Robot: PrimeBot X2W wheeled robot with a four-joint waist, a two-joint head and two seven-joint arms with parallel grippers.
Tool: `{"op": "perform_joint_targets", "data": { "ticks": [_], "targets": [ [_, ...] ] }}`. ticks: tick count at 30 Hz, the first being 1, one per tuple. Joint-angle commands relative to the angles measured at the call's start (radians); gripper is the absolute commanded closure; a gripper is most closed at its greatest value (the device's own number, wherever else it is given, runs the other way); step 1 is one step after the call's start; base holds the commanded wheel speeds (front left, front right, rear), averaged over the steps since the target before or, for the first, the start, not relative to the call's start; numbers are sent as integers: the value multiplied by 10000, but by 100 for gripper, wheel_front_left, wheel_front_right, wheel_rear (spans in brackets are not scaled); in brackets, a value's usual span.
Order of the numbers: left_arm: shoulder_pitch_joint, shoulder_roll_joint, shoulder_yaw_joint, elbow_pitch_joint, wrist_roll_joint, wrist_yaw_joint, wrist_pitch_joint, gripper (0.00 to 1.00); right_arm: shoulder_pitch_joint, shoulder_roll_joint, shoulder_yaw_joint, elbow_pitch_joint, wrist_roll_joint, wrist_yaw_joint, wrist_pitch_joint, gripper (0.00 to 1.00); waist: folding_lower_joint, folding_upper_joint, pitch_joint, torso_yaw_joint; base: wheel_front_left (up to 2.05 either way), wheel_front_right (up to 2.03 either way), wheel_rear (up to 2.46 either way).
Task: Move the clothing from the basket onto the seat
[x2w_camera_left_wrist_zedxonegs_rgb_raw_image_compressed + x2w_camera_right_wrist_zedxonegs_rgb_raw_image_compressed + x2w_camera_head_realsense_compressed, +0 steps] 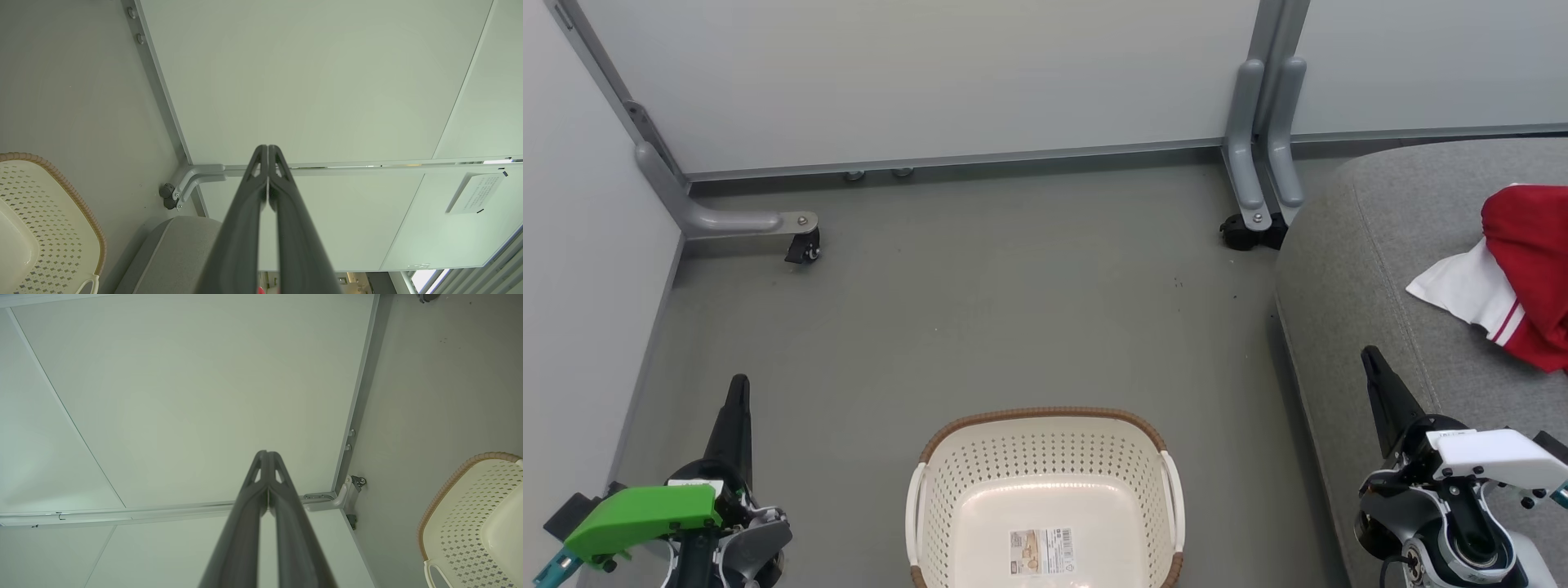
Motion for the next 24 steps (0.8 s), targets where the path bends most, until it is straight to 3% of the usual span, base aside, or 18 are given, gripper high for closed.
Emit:
{"op": "perform_joint_targets", "data": {
  "ticks": [1,24],
  "targets": [
    [-106,-2,20,-18,-25,-53,40,100,-78,-11,-35,22,-60,4,48,100,0,0,0,0,0,0,0],
    [-106,-2,18,-19,-26,-54,39,100,-82,22,-81,24,-97,4,82,100,0,0,0,0,0,0,0]
  ]
}}
